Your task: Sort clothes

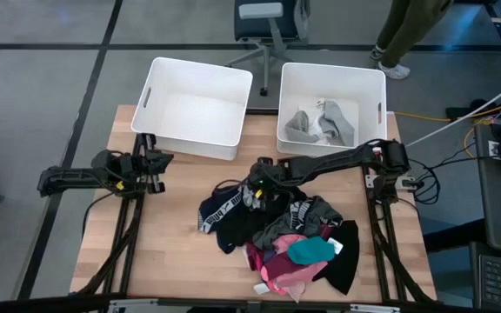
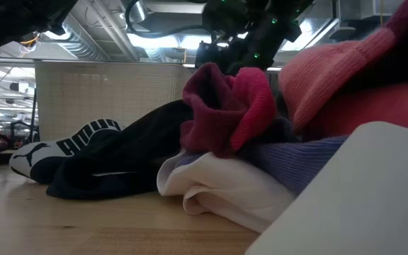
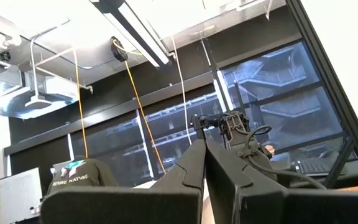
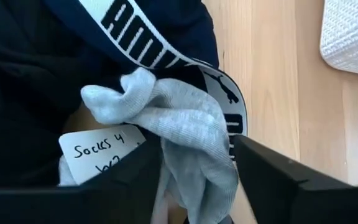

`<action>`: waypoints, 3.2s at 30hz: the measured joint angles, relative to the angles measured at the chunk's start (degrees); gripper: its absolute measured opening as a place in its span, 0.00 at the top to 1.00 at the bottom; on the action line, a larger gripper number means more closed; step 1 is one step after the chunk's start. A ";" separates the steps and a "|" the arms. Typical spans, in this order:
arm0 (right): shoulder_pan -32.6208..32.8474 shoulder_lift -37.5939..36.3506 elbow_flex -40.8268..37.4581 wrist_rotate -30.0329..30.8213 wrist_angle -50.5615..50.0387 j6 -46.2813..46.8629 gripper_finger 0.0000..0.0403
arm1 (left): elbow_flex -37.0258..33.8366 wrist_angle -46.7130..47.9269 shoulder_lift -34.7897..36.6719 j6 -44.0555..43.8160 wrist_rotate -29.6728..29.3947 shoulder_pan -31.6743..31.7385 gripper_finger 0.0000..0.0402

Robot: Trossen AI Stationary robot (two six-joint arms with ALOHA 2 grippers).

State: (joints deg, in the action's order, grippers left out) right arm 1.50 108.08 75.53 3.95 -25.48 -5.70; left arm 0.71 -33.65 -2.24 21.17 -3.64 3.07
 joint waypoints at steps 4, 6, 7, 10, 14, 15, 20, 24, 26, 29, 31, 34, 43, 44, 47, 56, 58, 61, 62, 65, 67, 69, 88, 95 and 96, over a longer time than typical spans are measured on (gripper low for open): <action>0.00 -0.01 0.00 0.03 -0.33 -0.68 0.72 | 0.00 -0.02 0.00 0.00 0.01 -0.01 0.99; 0.00 -0.01 0.00 0.06 -0.33 -1.01 0.83 | 0.00 -0.02 0.00 -0.02 0.01 -0.02 0.99; 0.00 -0.01 0.00 0.07 -0.34 -1.16 0.88 | 0.00 -0.02 0.00 -0.05 0.01 -0.01 0.99; 0.04 -0.01 0.00 0.09 -0.45 -2.24 0.97 | 0.00 -0.02 0.00 0.00 0.00 -0.01 0.99; 0.09 -0.03 0.01 0.17 -0.87 -1.89 0.93 | 0.00 -0.02 0.00 0.00 0.02 -0.02 0.99; 0.37 -0.24 0.01 0.53 -1.40 -1.87 0.93 | 0.00 -0.02 0.00 0.00 0.01 -0.02 0.99; 2.00 -3.41 0.98 5.44 -4.99 -2.11 0.98 | 0.00 -0.02 0.00 0.00 0.00 -0.02 0.99; 3.25 -6.70 3.10 9.95 -9.16 -1.98 0.96 | 0.00 -0.02 0.00 0.00 0.02 -0.01 0.99; 3.65 -8.70 4.34 12.19 -10.63 -1.97 0.97 | 0.00 -0.01 0.00 -0.09 0.02 -0.01 0.99; 3.93 -11.69 6.14 14.44 -13.44 -1.94 0.99 | 0.00 -0.01 0.00 -0.15 0.01 -0.01 0.99; 3.92 -13.58 7.04 15.57 -14.13 -1.91 0.99 | 0.00 -0.02 0.00 -0.14 0.01 -0.01 0.99; 3.78 -16.95 8.01 17.96 -15.90 -1.95 0.98 | 0.00 -0.04 0.00 -0.13 0.02 0.00 0.99; 3.74 -25.27 13.13 31.40 -20.77 -3.73 0.97 | -0.02 0.01 0.00 -0.14 0.02 -0.01 0.99; 3.74 -25.97 14.01 33.18 -21.10 -4.08 0.97 | -0.01 0.02 0.00 -0.15 0.02 0.00 0.99; 3.20 -28.20 16.14 38.55 -21.68 -6.06 0.97 | -0.02 0.00 0.00 -0.15 0.02 0.00 0.99; -5.06 -33.84 18.75 43.63 -25.11 -6.56 0.97 | -0.02 -0.02 0.00 -0.17 0.02 0.00 0.99; -7.94 -34.52 18.75 43.58 -27.39 -5.54 0.96 | -0.02 0.00 0.00 -0.17 0.01 0.00 0.99; -12.55 -34.64 18.75 42.41 -31.68 -2.64 0.96 | -0.01 -0.01 0.00 -0.17 0.01 -0.01 0.99; -14.12 -34.58 18.75 41.22 -33.44 -1.18 0.96 | -0.01 -0.01 0.00 -0.16 0.02 -0.01 0.99; -18.92 -34.18 18.47 37.18 -36.61 3.23 0.96 | -0.02 0.00 0.00 -0.15 0.02 -0.02 0.99; -21.75 -33.99 17.60 34.16 -37.93 5.09 0.96 | 0.00 -0.02 0.00 -0.17 0.00 0.00 0.99; -24.15 -33.99 16.07 31.21 -37.85 6.07 0.96 | -0.01 -0.02 0.00 -0.15 0.02 -0.02 0.99; -29.66 -33.93 8.81 21.71 -37.78 6.94 0.30 | -0.02 -0.02 0.00 -0.17 0.02 0.00 0.99; -25.61 -33.93 8.81 14.48 -37.26 8.07 0.22 | -0.01 0.00 0.00 -0.17 0.02 0.00 0.99; -24.08 -33.93 8.81 13.84 -37.08 8.21 0.22 | -0.01 -0.02 0.00 -0.16 0.00 0.00 0.99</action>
State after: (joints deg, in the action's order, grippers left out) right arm -22.59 74.15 84.33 17.79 -62.57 2.51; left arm 0.70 -33.67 -2.24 21.00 -3.64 3.07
